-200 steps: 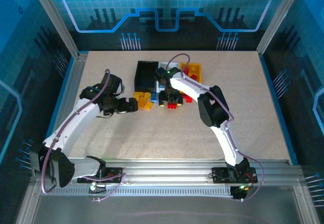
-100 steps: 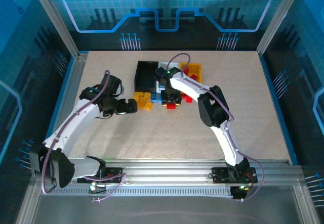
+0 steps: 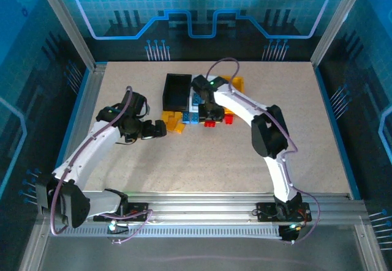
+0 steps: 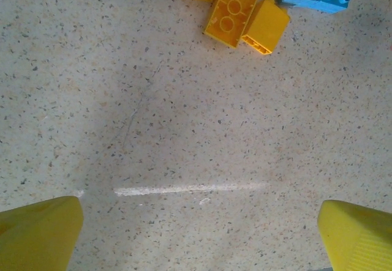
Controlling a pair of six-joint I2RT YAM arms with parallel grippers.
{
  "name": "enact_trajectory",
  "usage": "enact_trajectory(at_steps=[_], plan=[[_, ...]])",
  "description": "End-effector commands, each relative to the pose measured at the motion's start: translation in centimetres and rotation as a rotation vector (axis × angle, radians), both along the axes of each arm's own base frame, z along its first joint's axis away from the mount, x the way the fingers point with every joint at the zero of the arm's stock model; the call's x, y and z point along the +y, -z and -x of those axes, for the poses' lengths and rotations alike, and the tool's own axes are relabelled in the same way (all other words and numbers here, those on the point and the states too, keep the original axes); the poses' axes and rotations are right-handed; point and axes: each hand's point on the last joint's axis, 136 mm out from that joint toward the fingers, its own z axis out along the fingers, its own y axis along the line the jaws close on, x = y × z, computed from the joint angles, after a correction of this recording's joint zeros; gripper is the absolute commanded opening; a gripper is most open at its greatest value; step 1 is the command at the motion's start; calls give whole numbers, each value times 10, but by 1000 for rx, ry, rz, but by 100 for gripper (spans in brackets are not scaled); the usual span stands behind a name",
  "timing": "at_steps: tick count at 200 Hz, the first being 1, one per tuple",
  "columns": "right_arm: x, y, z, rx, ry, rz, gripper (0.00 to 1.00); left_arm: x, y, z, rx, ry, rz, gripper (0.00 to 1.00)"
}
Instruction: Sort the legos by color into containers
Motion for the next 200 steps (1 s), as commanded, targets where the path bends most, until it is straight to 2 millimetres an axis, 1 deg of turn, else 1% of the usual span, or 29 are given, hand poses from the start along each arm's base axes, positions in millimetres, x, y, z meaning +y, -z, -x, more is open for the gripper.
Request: enact_trajectory(at_steps=[1, 17, 49, 68, 87, 105, 126, 132, 134, 138, 156, 178, 200], plan=[[-22, -40, -16, -77, 52, -62, 49, -8, 4, -4, 14, -21, 57, 99], [-37, -49, -30, -106, 83, -85, 49, -12, 6, -8, 28, -28, 77, 99], [-74, -55, -61, -139, 179, -122, 49, -18, 7, -14, 47, -30, 99, 99], [-92, -53, -81, -149, 229, -141, 48, -19, 13, -13, 75, -28, 102, 99], [-103, -44, -100, -134, 268, -161, 48, -20, 17, -12, 96, -30, 107, 99], [-107, -33, -114, -120, 295, -186, 49, -20, 20, -11, 108, -33, 106, 99], [-106, -20, -129, -104, 321, -215, 49, -20, 22, -11, 122, -34, 96, 99], [-106, -24, -132, -114, 325, -226, 49, -19, 23, -11, 125, -33, 93, 99], [-105, -15, -133, -98, 327, -222, 49, -19, 23, -12, 125, -32, 93, 99], [-105, -10, -136, -91, 331, -222, 49, -20, 23, -12, 127, -32, 93, 99], [-101, -5, -144, -89, 338, -235, 51, -19, 25, -14, 139, -28, 80, 99], [-99, 0, -151, -83, 347, -241, 56, -20, 25, -17, 148, -17, 79, 99], [-99, -3, -153, -92, 351, -246, 61, -21, 26, -18, 153, -9, 74, 99]])
